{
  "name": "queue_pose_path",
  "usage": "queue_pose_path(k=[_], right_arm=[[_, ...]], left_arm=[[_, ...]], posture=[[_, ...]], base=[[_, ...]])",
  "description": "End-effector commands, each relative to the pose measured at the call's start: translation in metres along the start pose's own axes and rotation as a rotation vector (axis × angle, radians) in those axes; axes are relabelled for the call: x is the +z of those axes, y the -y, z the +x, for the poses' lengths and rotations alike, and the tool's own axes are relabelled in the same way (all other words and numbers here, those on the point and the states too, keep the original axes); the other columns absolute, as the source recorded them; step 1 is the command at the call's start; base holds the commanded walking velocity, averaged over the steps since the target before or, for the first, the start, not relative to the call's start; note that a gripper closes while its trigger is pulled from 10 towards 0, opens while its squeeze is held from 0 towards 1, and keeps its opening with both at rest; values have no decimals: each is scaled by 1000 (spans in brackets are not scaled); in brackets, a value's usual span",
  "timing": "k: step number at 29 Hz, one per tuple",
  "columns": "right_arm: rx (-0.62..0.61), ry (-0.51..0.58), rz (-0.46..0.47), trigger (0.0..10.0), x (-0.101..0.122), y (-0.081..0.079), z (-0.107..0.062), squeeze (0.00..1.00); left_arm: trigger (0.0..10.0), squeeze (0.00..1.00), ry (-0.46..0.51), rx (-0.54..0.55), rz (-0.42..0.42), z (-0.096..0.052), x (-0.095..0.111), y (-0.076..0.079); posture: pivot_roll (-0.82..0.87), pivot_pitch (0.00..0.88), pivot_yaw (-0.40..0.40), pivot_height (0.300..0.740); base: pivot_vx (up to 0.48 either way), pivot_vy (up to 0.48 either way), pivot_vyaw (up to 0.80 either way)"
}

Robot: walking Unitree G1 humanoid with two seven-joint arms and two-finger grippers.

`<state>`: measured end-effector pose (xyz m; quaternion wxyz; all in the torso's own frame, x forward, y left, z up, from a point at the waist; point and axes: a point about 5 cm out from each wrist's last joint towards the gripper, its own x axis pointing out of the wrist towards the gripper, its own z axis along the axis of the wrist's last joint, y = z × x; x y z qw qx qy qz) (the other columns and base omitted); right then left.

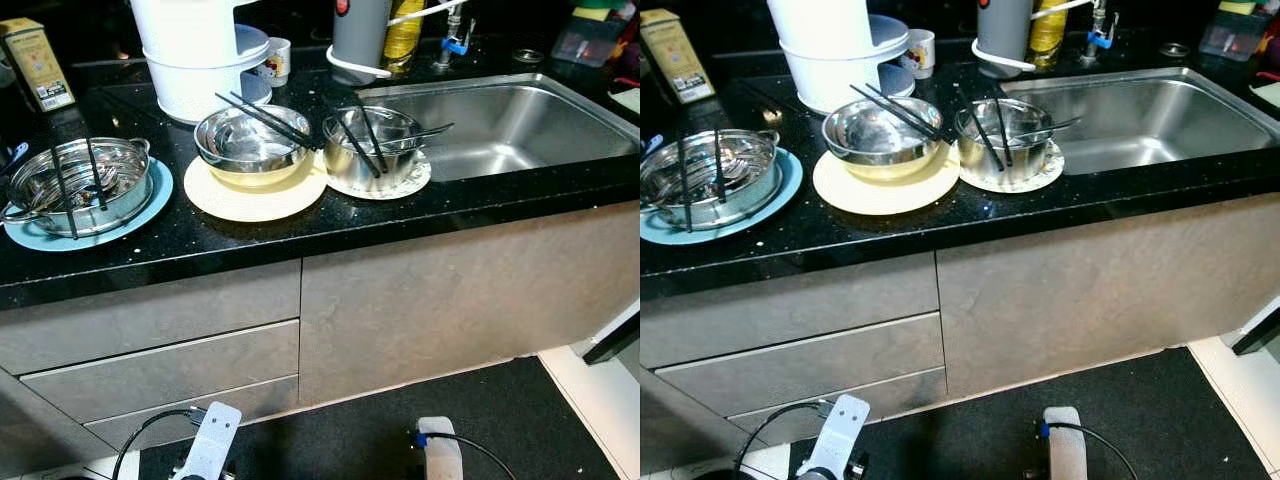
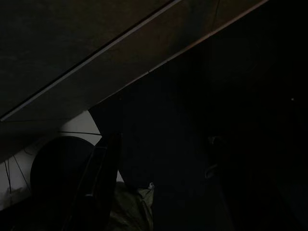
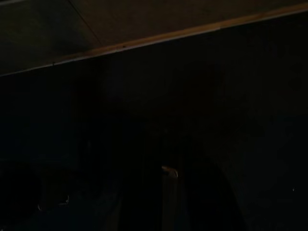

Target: Kitchen organization

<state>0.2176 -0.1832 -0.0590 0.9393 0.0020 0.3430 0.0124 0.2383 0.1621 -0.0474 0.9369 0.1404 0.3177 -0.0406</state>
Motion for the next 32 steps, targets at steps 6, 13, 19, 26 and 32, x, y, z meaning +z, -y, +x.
queue_pose_path(k=[6, 13, 19, 26, 32], right_arm=[[15, -20, 27, 10000, -4, -9, 1, 0], [29, -3, 0, 10000, 6, -10, 4, 0], [31, 0, 1, 10000, 10, -8, 5, 0], [45, -4, 11, 10000, 11, -14, 7, 0], [48, -8, 20, 10000, 10, -16, 7, 0]], left_arm=[[10000, 0, -48, 29, -39, -2, -10, -7], [10000, 8, -48, 16, -69, 0, -6, -10], [10000, 0, -27, 38, -151, 1, -2, -11], [10000, 0, -8, 36, -138, 2, 2, -12], [10000, 0, -2, 29, -141, 2, 3, -11]], posture=[[-68, 184, 11, 740], [-90, 179, 3, 740], [-82, 176, -12, 740], [-76, 177, 0, 740], [-75, 173, 3, 740]], base=[[0, 0, 0], [0, -137, 0], [0, -80, 0], [0, 0, 0], [0, 0, 0]])
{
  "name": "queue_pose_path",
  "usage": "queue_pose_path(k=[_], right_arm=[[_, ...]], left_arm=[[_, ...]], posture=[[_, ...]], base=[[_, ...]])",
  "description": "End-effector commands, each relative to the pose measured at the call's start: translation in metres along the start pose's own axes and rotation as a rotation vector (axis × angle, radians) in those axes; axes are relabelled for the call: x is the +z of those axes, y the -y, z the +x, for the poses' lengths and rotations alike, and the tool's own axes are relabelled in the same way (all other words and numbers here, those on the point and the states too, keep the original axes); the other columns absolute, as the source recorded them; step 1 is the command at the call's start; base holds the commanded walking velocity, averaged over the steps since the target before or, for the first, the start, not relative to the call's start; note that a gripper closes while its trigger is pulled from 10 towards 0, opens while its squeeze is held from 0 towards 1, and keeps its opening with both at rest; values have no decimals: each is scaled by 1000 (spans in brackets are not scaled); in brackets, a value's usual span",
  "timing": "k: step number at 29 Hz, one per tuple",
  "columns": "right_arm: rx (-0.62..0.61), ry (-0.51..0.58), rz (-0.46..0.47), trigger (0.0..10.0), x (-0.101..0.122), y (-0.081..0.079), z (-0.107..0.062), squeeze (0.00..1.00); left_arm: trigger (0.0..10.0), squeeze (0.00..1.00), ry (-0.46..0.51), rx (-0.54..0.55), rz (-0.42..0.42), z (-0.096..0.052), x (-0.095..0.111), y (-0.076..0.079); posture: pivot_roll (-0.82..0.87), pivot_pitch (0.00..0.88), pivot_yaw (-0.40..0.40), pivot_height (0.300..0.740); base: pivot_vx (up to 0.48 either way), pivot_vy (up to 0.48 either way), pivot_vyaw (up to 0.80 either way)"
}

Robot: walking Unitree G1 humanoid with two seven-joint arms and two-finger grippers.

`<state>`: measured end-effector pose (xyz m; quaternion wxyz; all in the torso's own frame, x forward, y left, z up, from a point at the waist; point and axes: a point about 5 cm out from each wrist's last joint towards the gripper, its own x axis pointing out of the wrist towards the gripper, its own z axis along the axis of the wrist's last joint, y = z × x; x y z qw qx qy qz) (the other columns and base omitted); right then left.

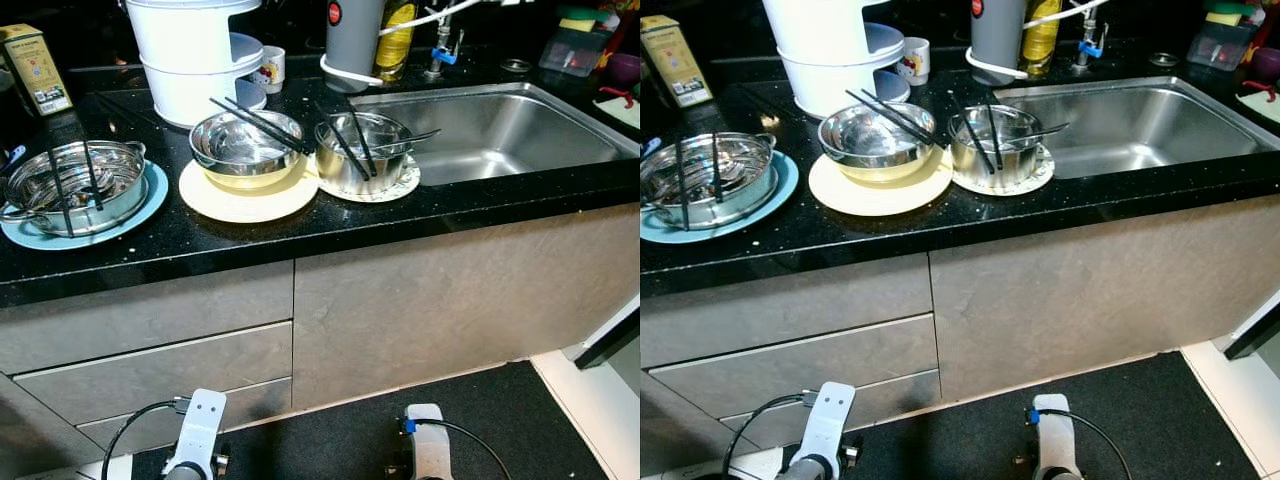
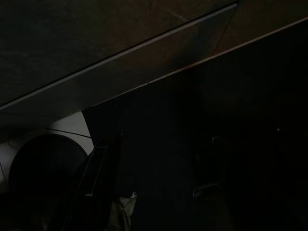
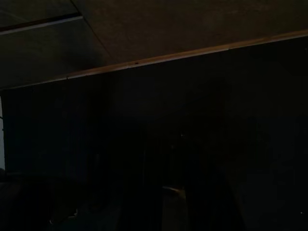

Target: Kitchen organization

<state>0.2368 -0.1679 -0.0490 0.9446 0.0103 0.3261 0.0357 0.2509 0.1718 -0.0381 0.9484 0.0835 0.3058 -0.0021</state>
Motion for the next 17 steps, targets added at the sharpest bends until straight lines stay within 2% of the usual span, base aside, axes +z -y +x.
queue_pose_path(k=[1, 4, 5, 8, 17], right_arm=[[-3, -46, 22, 10000, -11, -1, -3, 0], [-6, -48, 29, 10000, -12, -1, -3, 0], [-9, -44, 23, 10000, -11, -1, -2, 0], [-14, -48, 19, 10000, -13, -1, -3, 0], [8, -60, 17, 10000, -15, -4, -3, 0]], left_arm=[[10000, 0, -26, -16, -21, -2, -9, 2], [10000, 0, -43, -67, 120, -3, -11, 7], [10000, 0, -39, -44, 63, -4, -12, 5], [10000, 0, -55, -1, 9, -4, -15, 1], [10000, 0, -59, -22, 31, -5, -18, 3]], posture=[[-75, 171, 11, 740], [-78, 172, 14, 740], [-81, 172, 15, 740], [-81, 171, 11, 740], [-70, 172, 11, 740]], base=[[0, 0, 0], [0, -257, 0], [0, 0, 0], [0, 0, 0], [0, 0, 0]])
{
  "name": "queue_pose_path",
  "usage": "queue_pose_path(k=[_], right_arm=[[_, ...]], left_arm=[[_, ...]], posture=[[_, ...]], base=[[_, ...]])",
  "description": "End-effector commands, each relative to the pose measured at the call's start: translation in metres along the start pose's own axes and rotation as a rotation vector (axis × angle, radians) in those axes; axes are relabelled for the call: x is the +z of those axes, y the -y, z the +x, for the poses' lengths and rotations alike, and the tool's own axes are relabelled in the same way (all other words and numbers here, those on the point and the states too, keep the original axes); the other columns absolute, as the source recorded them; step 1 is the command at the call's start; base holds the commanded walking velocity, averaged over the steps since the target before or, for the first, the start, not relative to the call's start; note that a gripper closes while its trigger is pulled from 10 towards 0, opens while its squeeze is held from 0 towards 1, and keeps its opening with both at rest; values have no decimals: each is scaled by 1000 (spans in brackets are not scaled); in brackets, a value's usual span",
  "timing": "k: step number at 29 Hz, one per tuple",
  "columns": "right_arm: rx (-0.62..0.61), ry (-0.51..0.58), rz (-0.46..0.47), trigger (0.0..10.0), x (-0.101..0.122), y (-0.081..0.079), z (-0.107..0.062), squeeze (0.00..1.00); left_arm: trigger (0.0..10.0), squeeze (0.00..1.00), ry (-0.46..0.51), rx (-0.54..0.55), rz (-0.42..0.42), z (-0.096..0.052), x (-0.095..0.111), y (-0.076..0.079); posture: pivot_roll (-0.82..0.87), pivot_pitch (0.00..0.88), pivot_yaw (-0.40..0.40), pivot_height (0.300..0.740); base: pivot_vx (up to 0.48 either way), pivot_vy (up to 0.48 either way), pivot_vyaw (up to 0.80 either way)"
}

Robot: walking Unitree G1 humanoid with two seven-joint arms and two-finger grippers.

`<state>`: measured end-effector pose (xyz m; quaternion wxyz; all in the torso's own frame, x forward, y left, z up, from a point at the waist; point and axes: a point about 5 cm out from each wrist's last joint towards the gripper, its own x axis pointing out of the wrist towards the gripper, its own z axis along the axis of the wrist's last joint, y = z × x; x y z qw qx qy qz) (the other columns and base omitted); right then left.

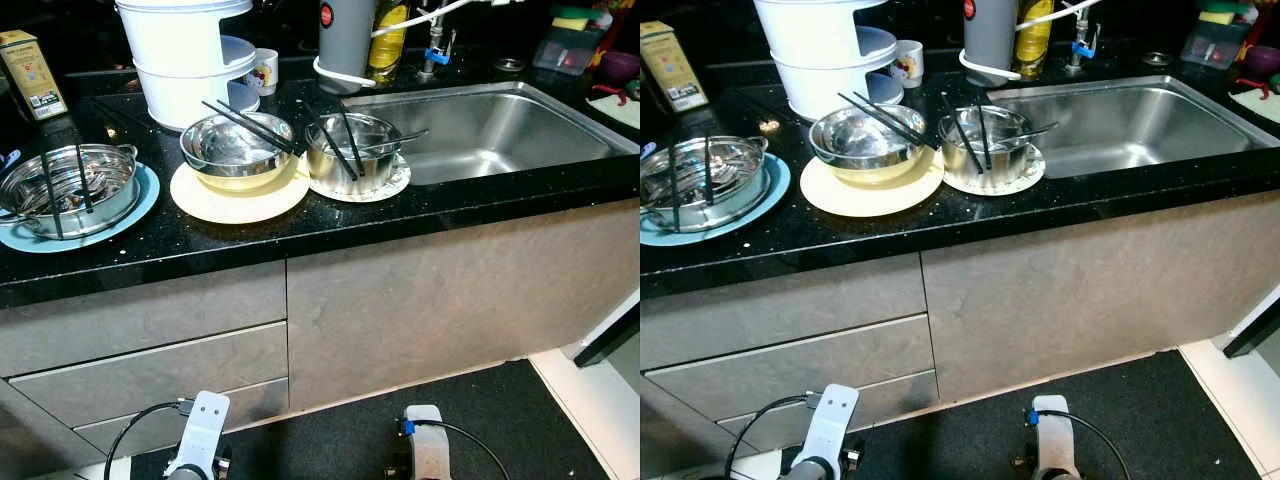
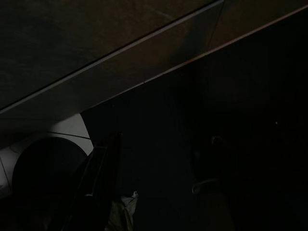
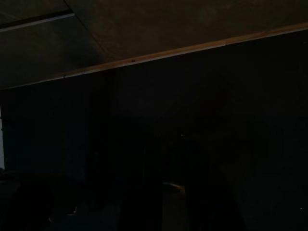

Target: Kitchen organization

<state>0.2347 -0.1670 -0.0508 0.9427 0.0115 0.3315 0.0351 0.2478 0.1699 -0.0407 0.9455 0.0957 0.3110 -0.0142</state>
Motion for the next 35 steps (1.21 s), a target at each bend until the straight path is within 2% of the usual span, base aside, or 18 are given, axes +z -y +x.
queue_pose_path(k=[1, 11, 16, 22, 29, 35], right_arm=[[9, -49, 13, 10000, -12, -3, -3, 0], [-10, -42, 8, 10000, -10, 1, -2, 0], [-1, -41, 14, 10000, -8, -2, -1, 0], [5, -60, 20, 10000, -11, -2, -2, 0], [-22, -77, 16, 10000, -15, -1, -3, 0], [-17, -94, 28, 10000, -20, -3, -5, 0]], left_arm=[[10000, 0, -49, -6, 0, -4, -14, 1], [10000, 0, -41, -10, -22, -3, -11, 3], [10000, 0, -30, -43, 14, -1, -7, 6], [10000, 0, -35, -39, 11, -2, -9, 6], [10000, 0, -21, -36, -28, -3, -10, 5], [10000, 0, -18, -47, -12, -5, -14, 5]], posture=[[-70, 172, 11, 740], [-92, 164, 42, 740], [-84, 175, 52, 740], [-86, 185, 41, 740], [-84, 190, 17, 740], [-75, 191, 20, 740]], base=[[0, 0, 0], [0, 0, 0], [0, 0, 0], [0, 0, 0], [0, 0, 0], [0, 0, 0]])
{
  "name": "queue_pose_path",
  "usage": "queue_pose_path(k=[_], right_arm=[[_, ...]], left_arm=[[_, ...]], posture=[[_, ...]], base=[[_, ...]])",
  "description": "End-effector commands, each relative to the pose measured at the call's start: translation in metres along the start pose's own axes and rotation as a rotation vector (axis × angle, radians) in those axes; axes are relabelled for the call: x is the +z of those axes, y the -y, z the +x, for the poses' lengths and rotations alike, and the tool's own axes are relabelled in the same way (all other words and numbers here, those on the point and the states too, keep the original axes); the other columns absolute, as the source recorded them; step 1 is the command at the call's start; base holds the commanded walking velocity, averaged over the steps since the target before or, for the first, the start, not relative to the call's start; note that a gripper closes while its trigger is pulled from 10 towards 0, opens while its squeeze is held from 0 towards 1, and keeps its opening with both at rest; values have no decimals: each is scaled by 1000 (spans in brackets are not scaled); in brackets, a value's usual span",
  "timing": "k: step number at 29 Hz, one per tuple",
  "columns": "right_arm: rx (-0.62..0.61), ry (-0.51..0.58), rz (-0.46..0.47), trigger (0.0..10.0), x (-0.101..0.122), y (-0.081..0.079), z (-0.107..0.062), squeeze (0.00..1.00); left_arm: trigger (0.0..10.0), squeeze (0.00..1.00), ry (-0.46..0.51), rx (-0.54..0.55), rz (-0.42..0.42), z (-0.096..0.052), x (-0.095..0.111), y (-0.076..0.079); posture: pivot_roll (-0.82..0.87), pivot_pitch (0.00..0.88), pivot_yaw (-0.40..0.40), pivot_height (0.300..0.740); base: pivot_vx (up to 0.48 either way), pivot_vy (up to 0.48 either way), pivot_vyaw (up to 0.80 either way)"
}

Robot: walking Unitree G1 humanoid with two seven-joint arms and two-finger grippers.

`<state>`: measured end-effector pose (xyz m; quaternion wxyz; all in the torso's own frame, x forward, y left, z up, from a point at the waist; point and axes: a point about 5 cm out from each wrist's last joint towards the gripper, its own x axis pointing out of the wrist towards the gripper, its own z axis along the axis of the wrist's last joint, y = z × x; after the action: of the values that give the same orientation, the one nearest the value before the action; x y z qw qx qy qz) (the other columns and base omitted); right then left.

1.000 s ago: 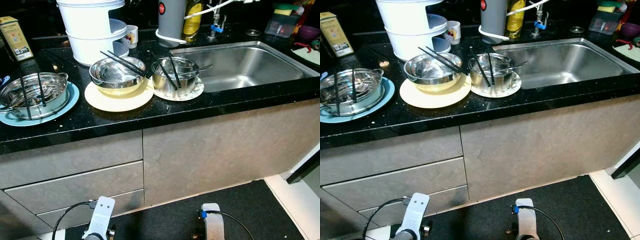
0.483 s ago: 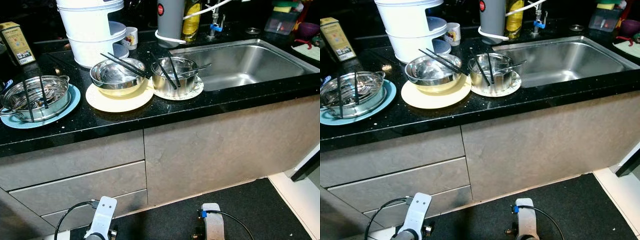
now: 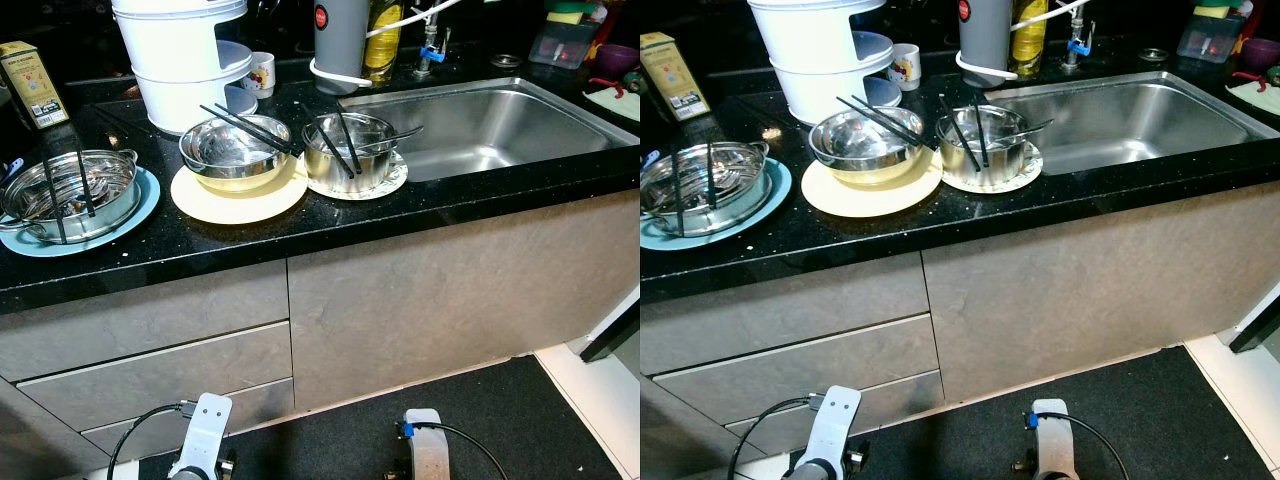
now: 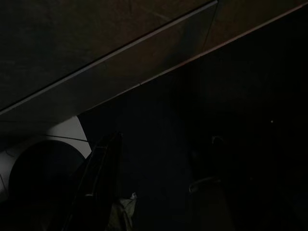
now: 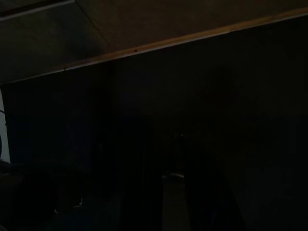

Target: Kitchen organization

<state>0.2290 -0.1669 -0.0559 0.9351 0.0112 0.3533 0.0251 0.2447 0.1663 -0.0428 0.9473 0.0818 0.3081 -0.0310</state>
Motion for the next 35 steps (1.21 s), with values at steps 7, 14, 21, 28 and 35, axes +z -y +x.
queue_pose_path(k=[7, 14, 21, 28, 35], right_arm=[[-20, 71, -87, 10000, -2, -1, -4, 0], [59, 133, -134, 10000, 6, -8, -4, 0], [220, 382, -118, 10000, 46, -29, -12, 0], [505, 762, -130, 10000, 123, -72, -53, 0], [758, 971, -204, 10000, 188, -100, -103, 0]], left_arm=[[10000, 0, 29, -23, 57, -7, -11, 3], [10000, 0, 155, -7, 84, -15, -4, -7], [10000, 39, 463, 59, 104, -44, 31, -31], [10000, 0, 616, 84, 65, -58, 63, -40], [10000, 0, 633, 130, 106, -65, 80, -44]], posture=[[-69, 203, -15, 740], [-57, 195, -4, 740], [-80, 182, 18, 740], [-70, 196, 32, 740], [-68, 206, 21, 740]], base=[[0, 0, 0], [0, 0, 0], [0, 0, 0], [0, 0, 0], [0, 0, 0]])
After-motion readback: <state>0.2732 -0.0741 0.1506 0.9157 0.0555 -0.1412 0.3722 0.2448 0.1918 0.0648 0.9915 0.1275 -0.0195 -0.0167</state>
